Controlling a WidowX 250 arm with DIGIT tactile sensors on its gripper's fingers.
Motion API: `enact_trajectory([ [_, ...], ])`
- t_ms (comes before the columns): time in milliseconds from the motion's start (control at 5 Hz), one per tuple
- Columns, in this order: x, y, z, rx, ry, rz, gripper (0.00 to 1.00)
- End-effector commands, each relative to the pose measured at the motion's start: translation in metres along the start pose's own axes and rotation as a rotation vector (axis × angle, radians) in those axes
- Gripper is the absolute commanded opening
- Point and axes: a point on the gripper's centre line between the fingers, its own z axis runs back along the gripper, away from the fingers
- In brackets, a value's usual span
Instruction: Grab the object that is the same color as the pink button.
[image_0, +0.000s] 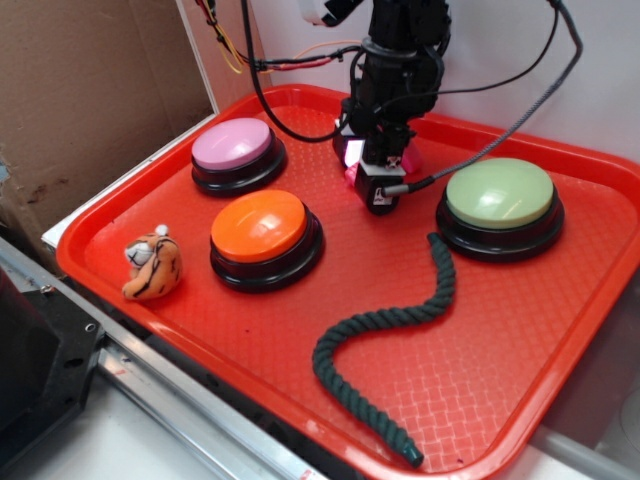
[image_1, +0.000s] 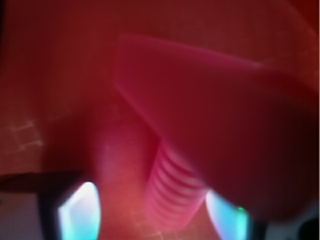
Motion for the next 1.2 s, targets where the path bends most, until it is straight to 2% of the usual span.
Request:
enact_trajectory([
  [0, 0.029, -0.003, -0.014, -0.011, 0.005, -0.033, 0.0],
  [200, 0.027, -0.008, -0.004, -0.001, 0.012, -0.029, 0.0],
  [400, -0.003, -0.019, 0.039, -0.064, -0.048, 0.211, 0.0],
  [600, -0.039, -0.035, 0.078, -0.098, -0.122, 0.306, 0.0],
  [800, -0.075, -0.05, 0.118, -0.07, -0.166, 0.336, 0.0],
  [1000, -0.101, -0.063, 0.16, -0.033, -0.163, 0.375, 0.0],
])
